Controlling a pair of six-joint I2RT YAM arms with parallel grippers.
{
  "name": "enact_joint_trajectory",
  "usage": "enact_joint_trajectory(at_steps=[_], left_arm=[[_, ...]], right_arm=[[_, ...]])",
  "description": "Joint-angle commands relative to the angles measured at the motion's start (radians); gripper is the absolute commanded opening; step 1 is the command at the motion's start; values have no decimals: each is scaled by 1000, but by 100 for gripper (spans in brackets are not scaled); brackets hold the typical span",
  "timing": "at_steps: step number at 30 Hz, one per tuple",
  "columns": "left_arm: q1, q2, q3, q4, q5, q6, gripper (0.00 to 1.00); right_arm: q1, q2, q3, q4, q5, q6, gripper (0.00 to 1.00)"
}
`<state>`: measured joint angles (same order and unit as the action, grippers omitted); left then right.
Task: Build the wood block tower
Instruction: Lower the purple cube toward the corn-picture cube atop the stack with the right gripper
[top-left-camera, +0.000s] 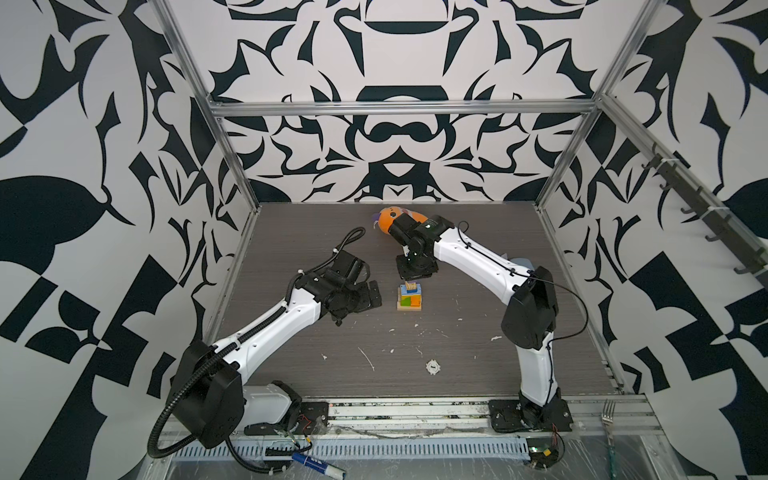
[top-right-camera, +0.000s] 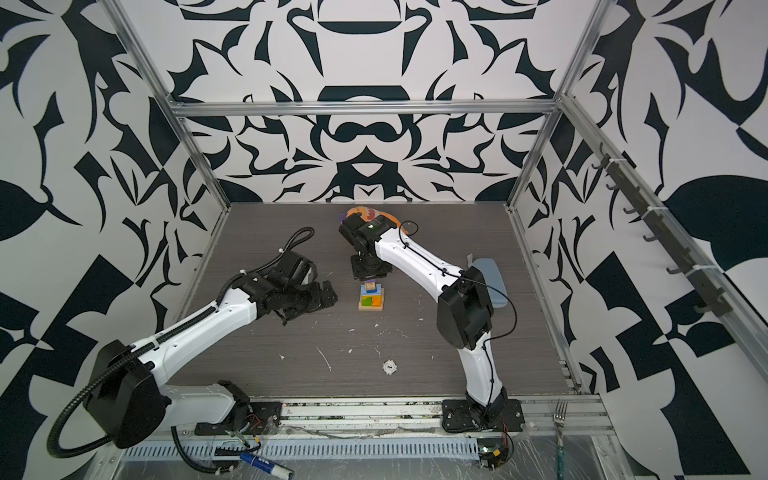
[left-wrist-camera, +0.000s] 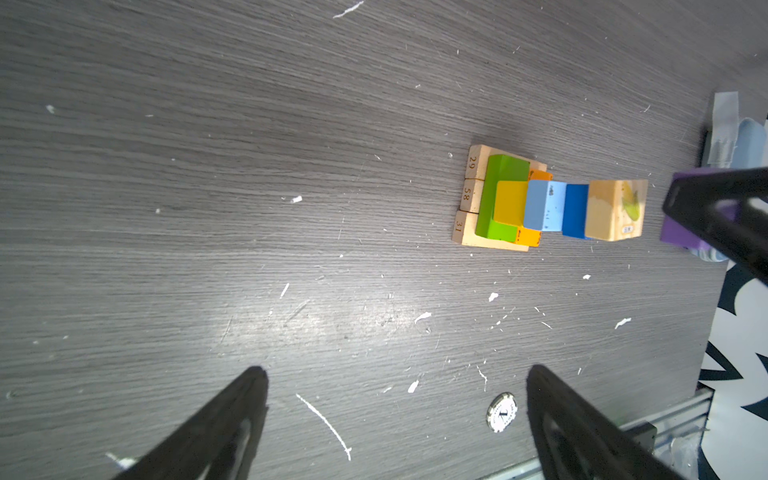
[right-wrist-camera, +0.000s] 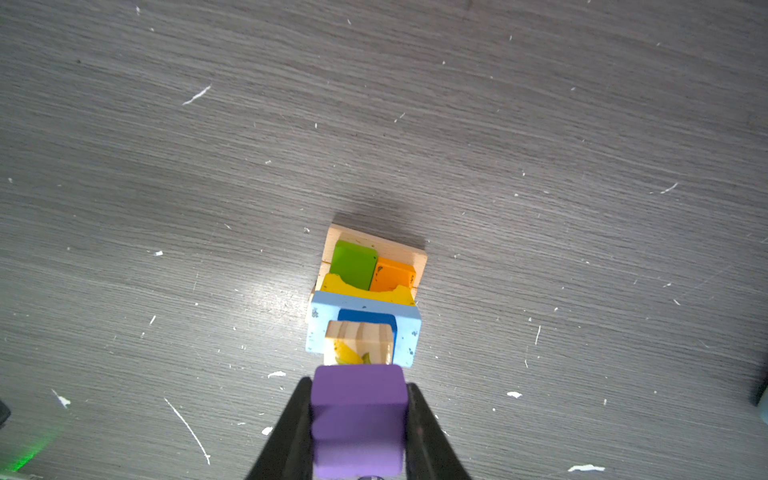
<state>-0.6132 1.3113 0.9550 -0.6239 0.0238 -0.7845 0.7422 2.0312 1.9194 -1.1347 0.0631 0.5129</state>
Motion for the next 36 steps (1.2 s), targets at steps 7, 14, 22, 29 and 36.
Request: enact_joint_trajectory(at_steps=[7,14,22,29,36], left_arm=[[6,-10,-5,-3,2,-1,100],[6,-2,-3,-2,2,1,100],[6,-3,-5,1,2,-2,100],[6,-3,-6,1,1,-2,100],[6,2,-6,3,3,-2,100]], right_arm=[[11,-5,-5,6,3,11,33],[12,0,-8,2,12,12,33],[12,0,-25,11,14,15,34],[13,1,-34,25,10,20,34],[13,6,-37,30,10,20,35]])
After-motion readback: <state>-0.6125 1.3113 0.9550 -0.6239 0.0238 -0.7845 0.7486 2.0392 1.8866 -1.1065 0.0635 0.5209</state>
